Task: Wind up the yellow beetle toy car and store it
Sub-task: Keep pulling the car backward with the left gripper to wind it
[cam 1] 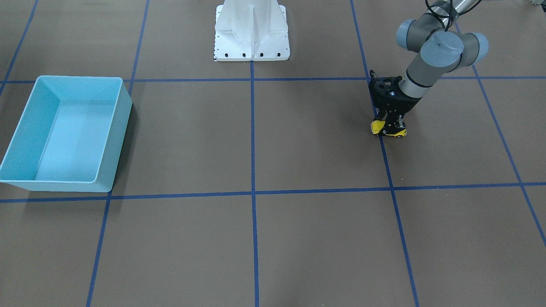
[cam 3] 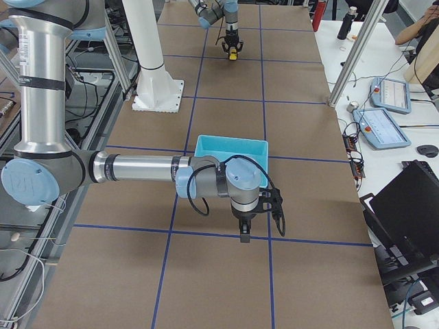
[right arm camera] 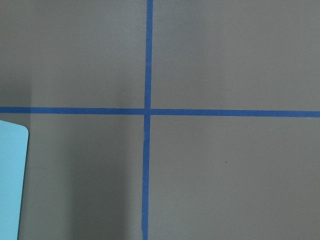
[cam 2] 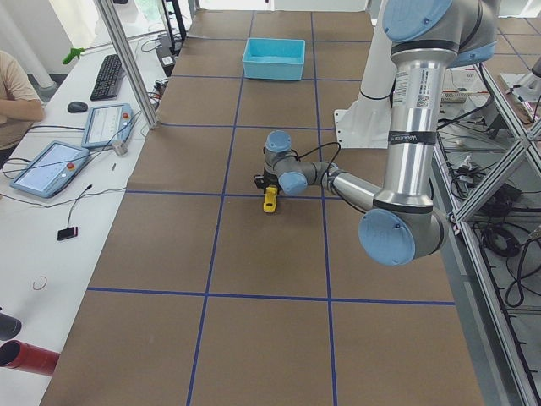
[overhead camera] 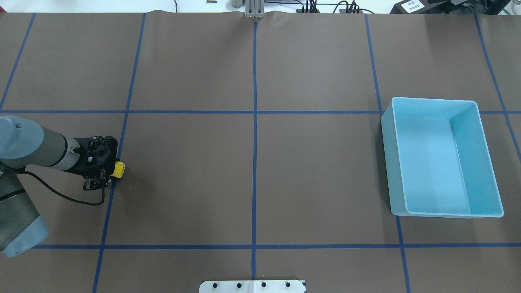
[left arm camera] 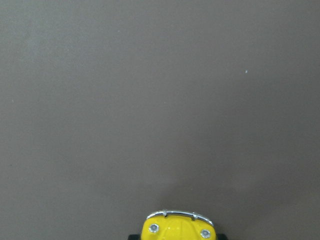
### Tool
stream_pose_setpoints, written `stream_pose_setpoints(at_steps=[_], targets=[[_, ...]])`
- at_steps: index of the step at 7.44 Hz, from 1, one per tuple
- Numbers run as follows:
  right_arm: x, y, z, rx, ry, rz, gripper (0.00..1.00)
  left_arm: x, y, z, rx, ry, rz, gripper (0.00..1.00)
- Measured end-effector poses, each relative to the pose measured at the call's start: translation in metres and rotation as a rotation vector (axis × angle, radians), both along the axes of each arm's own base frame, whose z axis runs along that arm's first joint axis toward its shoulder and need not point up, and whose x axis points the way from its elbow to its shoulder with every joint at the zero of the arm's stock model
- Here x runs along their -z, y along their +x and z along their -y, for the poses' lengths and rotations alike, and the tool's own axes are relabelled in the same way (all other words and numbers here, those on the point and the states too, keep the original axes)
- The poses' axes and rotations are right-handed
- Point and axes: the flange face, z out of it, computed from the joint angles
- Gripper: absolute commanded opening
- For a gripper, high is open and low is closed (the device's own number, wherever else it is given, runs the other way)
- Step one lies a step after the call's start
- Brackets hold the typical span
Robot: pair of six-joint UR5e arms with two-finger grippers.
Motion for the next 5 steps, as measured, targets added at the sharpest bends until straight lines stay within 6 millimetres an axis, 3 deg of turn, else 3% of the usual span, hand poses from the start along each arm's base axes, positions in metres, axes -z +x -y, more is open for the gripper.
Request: stream_pose_setpoints(at_steps=[5], targets=[[0.0,0.001,-0.001,-0.003,-0.001,0.001,1.0,-0.024,-0.015,0.002,-0.001,-0.01,-0.022,0.03]])
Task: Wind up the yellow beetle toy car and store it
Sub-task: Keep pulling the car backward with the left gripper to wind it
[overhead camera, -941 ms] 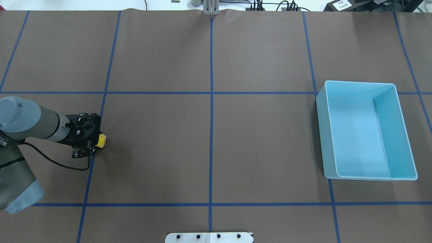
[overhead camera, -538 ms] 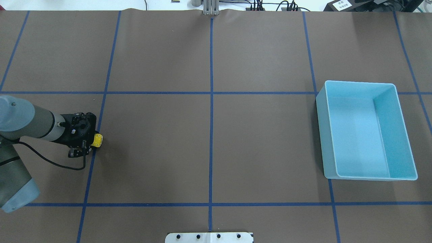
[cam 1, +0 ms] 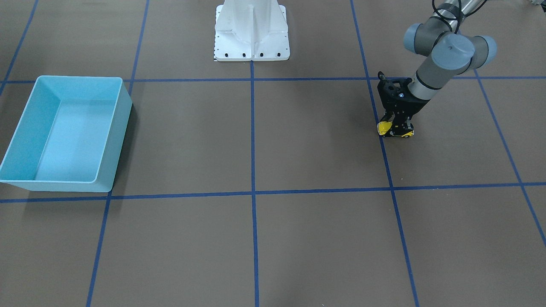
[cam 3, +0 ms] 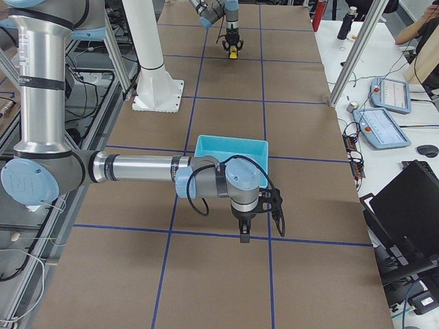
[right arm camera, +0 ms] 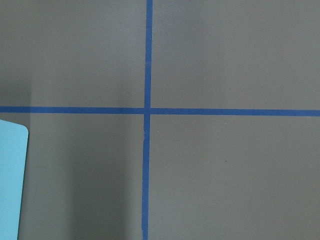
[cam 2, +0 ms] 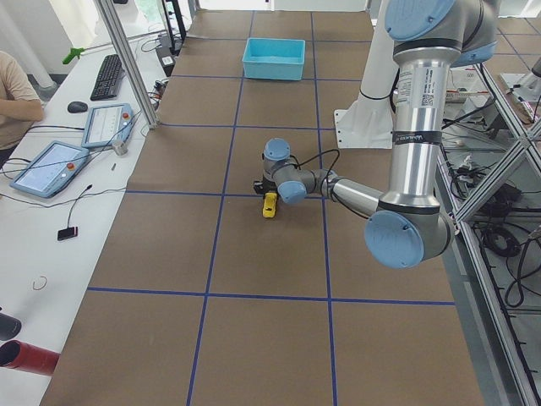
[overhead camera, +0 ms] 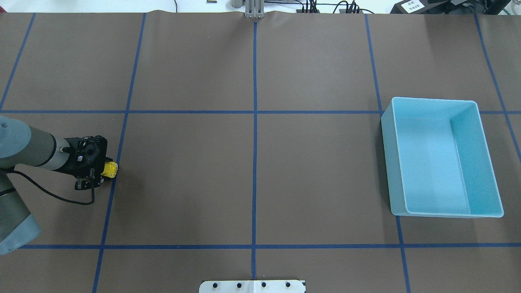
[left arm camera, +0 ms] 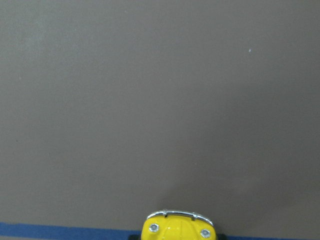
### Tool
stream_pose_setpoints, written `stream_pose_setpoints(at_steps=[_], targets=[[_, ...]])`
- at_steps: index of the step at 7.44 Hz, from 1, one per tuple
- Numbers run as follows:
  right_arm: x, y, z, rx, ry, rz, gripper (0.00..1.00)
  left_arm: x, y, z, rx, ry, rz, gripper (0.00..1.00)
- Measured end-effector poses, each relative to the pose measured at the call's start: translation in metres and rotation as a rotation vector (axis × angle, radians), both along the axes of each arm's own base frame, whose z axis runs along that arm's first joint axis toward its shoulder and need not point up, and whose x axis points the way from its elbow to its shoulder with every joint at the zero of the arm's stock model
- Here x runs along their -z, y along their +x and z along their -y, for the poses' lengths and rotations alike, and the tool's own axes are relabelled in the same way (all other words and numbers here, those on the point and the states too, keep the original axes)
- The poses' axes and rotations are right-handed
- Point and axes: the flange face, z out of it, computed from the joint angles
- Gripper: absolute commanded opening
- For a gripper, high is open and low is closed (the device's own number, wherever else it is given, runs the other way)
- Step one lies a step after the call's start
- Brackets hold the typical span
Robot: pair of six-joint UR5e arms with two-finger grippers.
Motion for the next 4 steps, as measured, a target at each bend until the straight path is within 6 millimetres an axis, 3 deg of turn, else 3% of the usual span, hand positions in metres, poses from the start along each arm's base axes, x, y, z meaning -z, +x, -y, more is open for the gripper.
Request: stream_pose_setpoints(at_steps=[4], targets=[[0.0,0.003,-0.002,-0.006,0.001,0.011,1.0,-0.013,-0.015,-0.003,-0.01,0.0,-0.008,0.03]])
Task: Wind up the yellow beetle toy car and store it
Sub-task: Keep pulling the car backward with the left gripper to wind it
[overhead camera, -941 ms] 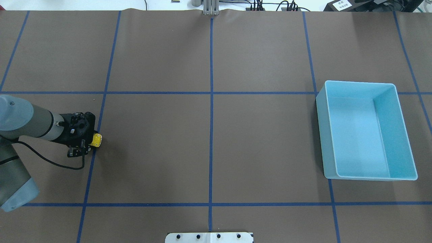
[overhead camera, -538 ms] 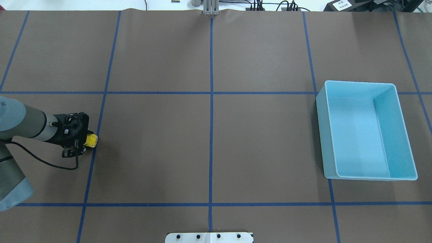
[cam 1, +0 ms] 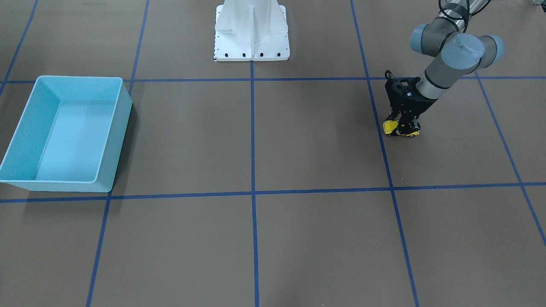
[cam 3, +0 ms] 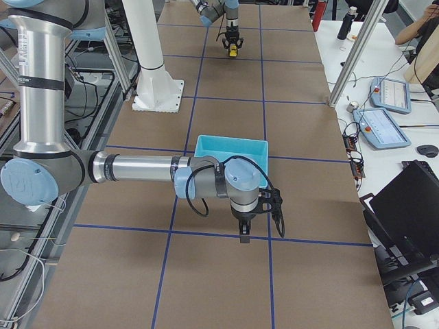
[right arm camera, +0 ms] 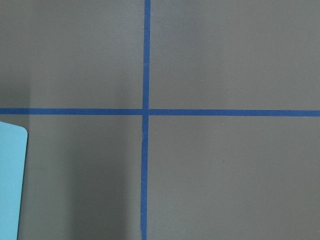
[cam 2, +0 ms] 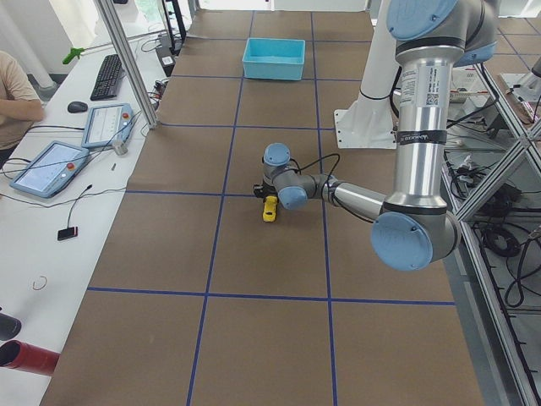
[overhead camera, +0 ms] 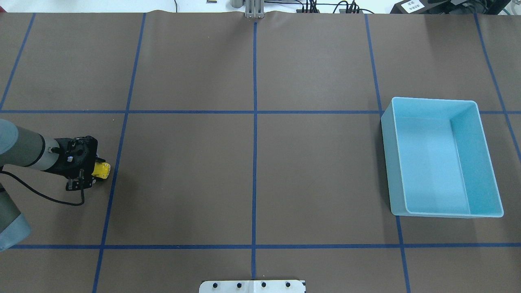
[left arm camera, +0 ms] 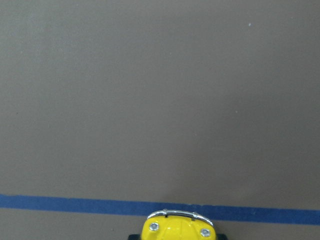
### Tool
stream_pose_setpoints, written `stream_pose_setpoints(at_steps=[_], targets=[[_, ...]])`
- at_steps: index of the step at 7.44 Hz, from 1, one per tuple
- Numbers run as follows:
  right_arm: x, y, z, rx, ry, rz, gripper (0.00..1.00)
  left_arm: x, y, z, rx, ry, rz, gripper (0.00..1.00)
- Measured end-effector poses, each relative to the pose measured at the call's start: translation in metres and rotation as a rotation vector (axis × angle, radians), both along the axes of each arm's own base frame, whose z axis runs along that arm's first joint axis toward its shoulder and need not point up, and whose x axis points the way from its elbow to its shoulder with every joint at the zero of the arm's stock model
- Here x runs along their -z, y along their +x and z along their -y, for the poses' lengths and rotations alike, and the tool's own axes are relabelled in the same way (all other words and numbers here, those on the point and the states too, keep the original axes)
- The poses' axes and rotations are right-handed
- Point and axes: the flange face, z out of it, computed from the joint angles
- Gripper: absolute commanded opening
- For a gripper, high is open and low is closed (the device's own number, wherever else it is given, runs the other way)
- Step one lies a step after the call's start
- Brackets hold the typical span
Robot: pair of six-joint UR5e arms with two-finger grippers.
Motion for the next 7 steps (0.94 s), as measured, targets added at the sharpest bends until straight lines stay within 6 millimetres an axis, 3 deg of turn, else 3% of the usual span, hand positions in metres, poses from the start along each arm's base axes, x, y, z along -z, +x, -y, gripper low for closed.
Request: stream_pose_setpoints(at_steps=[7], targets=[[-0.002,0.001,-0.003,-0.002,-0.003,0.008,1.0,-0.019,-0.012,0.001,-0.002,-0.004,-0.015,0.03]])
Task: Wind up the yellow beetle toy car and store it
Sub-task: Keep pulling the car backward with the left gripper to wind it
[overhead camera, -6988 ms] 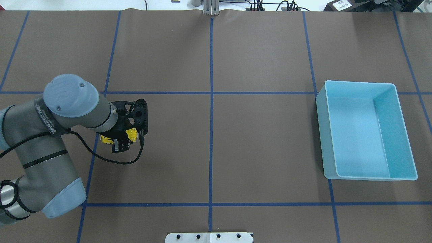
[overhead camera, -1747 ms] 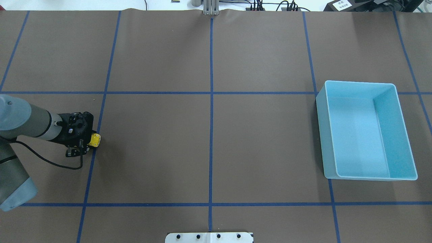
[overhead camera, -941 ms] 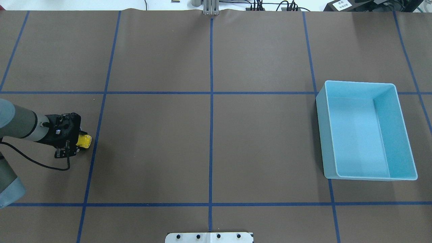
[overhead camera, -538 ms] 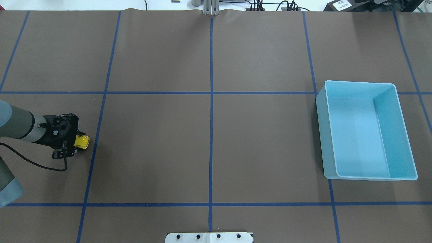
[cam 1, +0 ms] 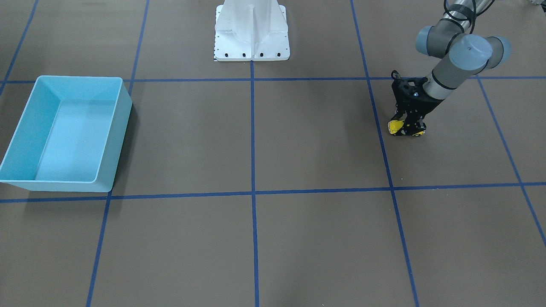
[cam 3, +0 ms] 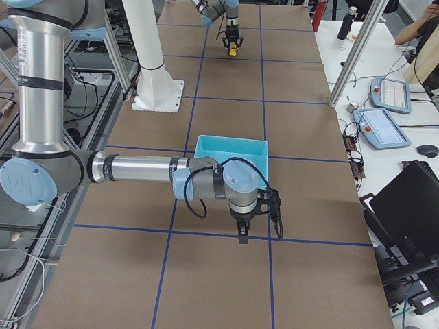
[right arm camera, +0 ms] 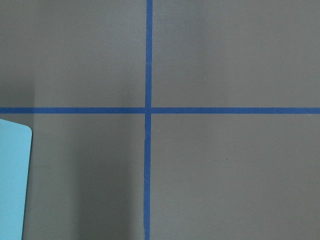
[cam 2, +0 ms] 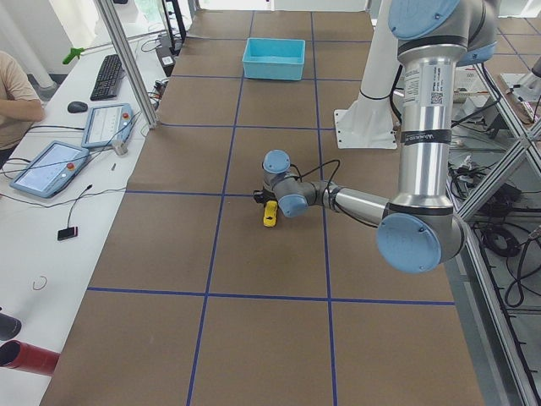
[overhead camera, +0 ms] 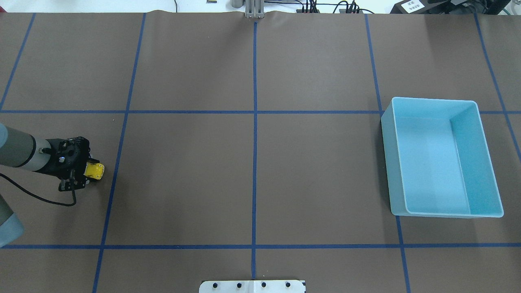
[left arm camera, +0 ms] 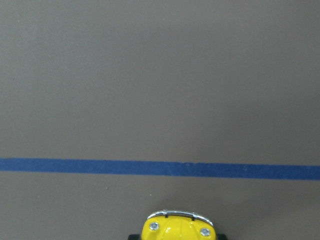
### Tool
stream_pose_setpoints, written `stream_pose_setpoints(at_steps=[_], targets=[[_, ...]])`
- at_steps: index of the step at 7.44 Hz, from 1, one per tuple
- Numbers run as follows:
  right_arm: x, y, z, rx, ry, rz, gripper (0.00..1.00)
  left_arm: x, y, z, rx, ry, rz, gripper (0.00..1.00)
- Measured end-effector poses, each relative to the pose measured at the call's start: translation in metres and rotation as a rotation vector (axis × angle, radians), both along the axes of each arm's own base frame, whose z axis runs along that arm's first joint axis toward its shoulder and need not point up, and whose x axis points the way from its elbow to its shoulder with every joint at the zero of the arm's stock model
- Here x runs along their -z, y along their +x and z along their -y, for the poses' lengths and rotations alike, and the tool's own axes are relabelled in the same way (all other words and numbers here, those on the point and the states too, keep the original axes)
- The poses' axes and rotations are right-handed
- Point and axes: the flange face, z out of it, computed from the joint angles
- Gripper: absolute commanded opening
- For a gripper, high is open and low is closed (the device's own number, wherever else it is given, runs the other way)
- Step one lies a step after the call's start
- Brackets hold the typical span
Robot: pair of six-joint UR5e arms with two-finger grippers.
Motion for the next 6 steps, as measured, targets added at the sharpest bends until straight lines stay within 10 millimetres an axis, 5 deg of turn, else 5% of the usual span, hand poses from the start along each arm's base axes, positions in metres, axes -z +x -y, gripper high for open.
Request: stream_pose_setpoints(at_steps=[2,3,6], targets=[[0.0,0.0,0.0,0.0,-0.001,0.0,1.0,-0.002,-0.003,0.0,-0.002,-0.003,-0.005,0.08],[0.0,0.0,0.0,0.0,-0.001,0.0,1.0,-0.002,-0.005,0.001,-0.005,-0.003,-0.009,0.99],[0.0,0.0,0.0,-0.001,-0.001,0.0,1.0,0.0,-0.012,0.005,-0.009,-0.004,-0.022,1.0]])
